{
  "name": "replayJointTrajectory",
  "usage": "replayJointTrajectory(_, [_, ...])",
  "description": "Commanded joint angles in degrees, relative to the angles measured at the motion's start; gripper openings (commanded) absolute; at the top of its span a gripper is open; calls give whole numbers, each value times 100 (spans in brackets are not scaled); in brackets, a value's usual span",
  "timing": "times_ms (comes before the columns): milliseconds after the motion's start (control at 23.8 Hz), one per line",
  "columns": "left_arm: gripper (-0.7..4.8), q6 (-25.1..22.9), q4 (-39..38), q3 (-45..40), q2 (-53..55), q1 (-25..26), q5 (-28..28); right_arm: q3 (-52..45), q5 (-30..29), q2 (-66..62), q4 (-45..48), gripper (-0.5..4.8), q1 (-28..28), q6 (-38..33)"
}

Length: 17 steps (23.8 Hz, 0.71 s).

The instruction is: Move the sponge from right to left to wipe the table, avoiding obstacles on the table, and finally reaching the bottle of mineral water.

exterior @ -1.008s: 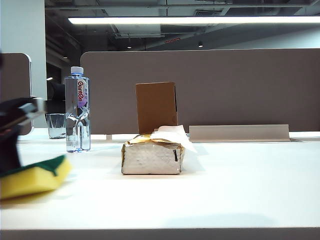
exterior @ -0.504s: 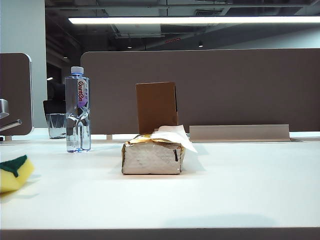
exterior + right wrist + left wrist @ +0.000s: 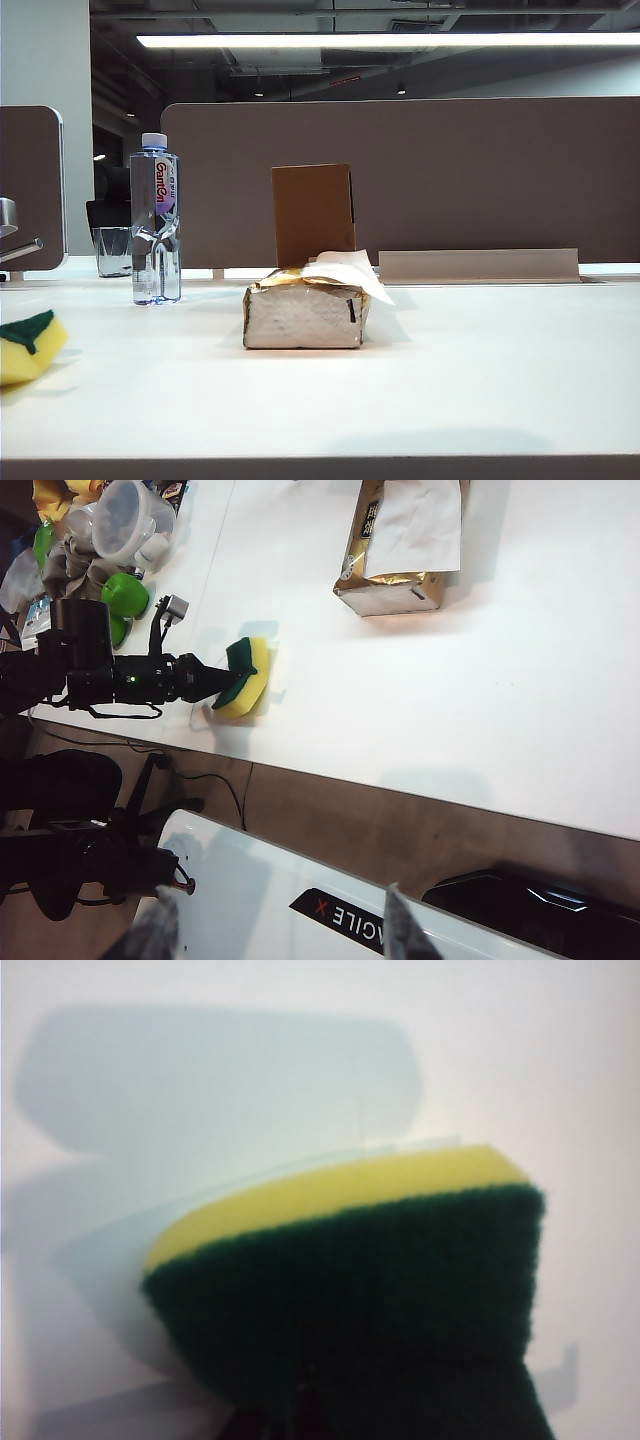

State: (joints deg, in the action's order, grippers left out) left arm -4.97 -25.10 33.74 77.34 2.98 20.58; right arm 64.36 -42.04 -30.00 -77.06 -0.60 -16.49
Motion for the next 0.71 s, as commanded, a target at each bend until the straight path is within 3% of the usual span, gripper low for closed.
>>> replayJointTrajectory(42, [-6, -46, -153, -105, 85, 31, -472, 22, -28, 2, 55, 264, 0, -2])
replayJointTrajectory(714, [-6, 173, 857, 57, 479, 31, -415, 22, -28, 2, 68, 264, -4, -2])
